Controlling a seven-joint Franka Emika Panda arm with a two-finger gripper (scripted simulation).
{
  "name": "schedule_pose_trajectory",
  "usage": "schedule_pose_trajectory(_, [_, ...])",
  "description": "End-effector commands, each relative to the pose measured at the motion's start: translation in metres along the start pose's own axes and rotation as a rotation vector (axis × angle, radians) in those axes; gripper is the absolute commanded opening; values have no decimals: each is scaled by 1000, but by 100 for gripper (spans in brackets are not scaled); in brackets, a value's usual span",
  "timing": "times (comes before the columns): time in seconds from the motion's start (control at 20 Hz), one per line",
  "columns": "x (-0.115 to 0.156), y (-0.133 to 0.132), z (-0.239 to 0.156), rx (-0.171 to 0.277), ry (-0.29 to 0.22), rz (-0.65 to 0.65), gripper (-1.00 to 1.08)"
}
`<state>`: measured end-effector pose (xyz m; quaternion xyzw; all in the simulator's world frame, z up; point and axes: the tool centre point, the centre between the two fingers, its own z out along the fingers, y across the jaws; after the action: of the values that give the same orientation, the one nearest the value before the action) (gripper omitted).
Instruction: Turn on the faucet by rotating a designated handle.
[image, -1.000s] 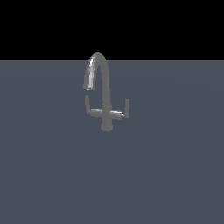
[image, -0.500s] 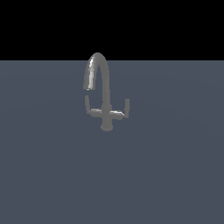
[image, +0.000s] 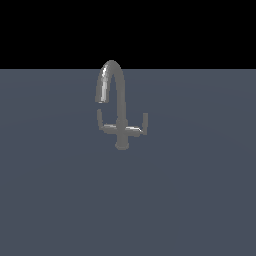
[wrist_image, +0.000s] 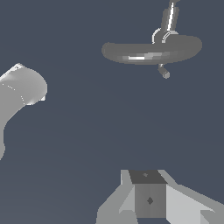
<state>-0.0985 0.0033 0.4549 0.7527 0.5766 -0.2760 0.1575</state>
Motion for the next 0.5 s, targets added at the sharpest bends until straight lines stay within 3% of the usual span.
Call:
schedule_pose_trajectory(0.0, [7,9,1,2,-35,-80,-100])
schedule_pose_trajectory(0.45, [33,40,6,22,-151,-361,-100])
